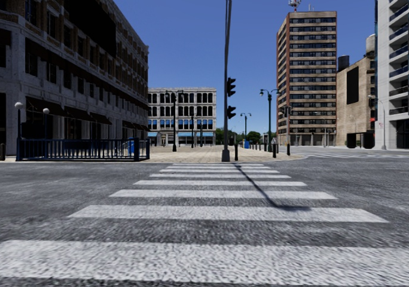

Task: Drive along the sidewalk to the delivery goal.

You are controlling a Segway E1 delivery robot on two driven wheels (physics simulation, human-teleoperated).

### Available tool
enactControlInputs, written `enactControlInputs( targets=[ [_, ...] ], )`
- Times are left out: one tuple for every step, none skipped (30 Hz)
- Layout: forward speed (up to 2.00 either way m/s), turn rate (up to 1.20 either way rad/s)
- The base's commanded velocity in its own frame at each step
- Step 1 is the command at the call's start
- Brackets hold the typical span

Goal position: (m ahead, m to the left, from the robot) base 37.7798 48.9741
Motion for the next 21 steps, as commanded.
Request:
enactControlInputs(
  targets=[
    [2.00,0.00],
    [2.00,0.00],
    [2.00,0.00],
    [2.00,0.00],
    [2.00,0.00],
    [2.00,0.00],
    [2.00,0.00],
    [2.00,0.00],
    [2.00,0.00],
    [2.00,0.00],
    [2.00,0.00],
    [2.00,0.00],
    [2.00,0.00],
    [2.00,0.00],
    [2.00,0.00],
    [2.00,0.00],
    [2.00,0.00],
    [2.00,0.00],
    [2.00,0.00],
    [2.00,0.00],
    [2.00,0.00]
  ],
)
